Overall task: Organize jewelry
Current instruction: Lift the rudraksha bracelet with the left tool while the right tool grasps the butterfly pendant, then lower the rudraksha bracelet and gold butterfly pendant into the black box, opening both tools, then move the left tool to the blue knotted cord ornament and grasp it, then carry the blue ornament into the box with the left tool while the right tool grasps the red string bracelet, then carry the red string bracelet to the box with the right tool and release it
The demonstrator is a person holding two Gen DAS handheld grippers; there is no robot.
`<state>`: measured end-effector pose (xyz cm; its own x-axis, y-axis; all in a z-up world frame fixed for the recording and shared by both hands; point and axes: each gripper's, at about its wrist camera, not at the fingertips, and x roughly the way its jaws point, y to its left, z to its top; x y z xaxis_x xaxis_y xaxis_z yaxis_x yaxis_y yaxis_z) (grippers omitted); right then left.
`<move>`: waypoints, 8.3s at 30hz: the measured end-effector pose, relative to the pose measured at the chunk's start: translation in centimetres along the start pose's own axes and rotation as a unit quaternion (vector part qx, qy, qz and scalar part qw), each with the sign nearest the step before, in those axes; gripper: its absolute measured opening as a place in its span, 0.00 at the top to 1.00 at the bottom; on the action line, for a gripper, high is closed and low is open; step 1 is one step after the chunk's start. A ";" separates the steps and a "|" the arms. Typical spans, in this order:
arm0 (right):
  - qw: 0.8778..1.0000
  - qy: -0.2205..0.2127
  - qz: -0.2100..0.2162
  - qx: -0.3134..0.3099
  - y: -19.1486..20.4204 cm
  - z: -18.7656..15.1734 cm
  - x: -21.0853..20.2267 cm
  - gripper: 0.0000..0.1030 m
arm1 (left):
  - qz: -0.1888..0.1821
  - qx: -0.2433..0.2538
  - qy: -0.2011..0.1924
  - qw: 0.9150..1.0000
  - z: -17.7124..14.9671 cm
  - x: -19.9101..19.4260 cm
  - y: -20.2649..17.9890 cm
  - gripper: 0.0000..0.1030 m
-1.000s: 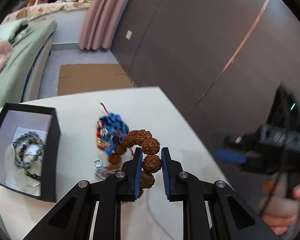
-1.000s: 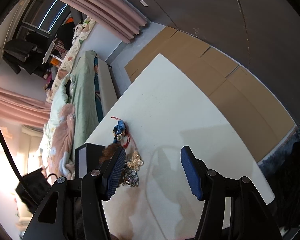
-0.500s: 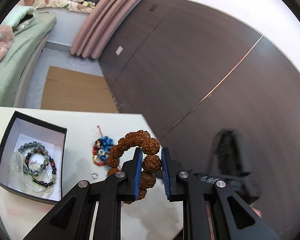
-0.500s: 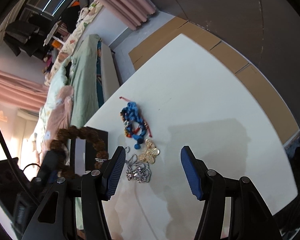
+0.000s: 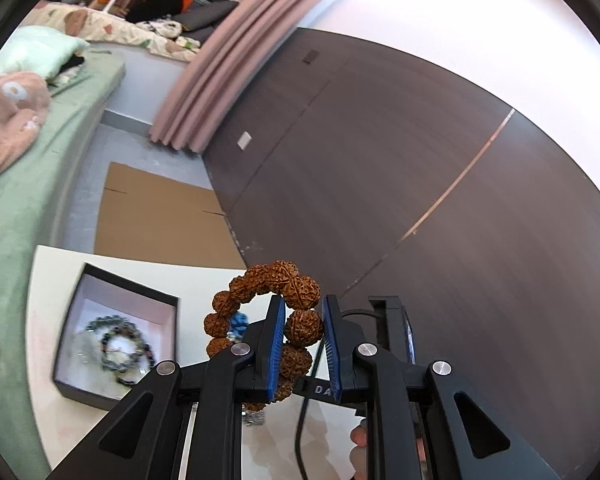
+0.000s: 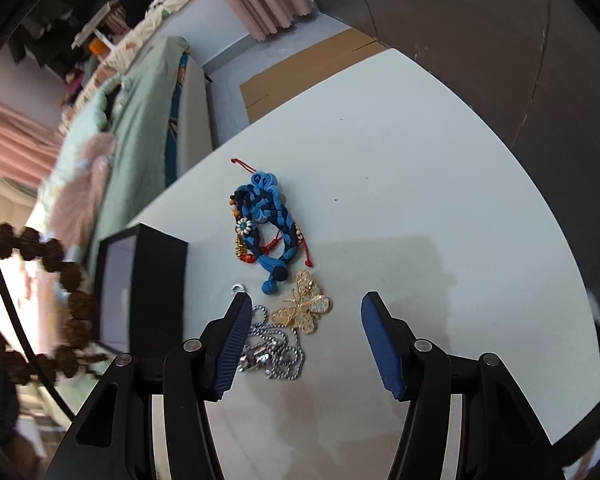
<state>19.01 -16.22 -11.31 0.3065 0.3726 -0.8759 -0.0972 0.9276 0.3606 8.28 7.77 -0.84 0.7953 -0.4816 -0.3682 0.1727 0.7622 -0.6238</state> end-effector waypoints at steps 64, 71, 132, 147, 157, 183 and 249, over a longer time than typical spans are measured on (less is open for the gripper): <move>0.974 -0.084 0.210 0.034 4.9 0.5 -2.6 0.11 | 0.131 -0.121 -0.042 0.983 1.1 -1.2 7.1 0.12; 0.980 -0.101 0.170 0.031 2.3 0.7 -4.6 0.11 | 0.128 -0.092 -0.027 0.987 0.6 0.8 5.2 0.12; 0.982 -0.046 0.108 0.146 -8.9 2.7 -5.5 0.12 | 0.207 0.031 0.147 0.967 -3.6 14.4 -1.2 0.90; 0.996 -0.039 0.069 0.027 -2.0 4.4 -1.6 0.38 | 0.176 -0.013 0.086 0.981 -0.1 8.0 1.8 0.90; 0.999 -0.014 0.023 -0.044 1.3 6.1 1.9 0.48 | 0.195 -0.042 0.071 0.977 1.2 4.4 5.6 0.90; 0.996 -0.039 0.034 -0.075 3.2 5.0 0.2 0.98 | 0.206 -0.126 0.053 0.969 1.5 0.4 9.4 0.33; 0.978 -0.080 0.164 -0.103 9.6 2.6 -2.8 0.30 | 0.210 -0.115 0.024 0.971 3.1 -1.0 9.8 0.33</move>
<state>19.71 -8.37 -4.55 0.3691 0.6576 -0.6567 -0.3983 0.7504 0.5275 11.00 17.01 -4.43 0.7390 -0.1729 -0.6512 -0.2990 0.7819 -0.5470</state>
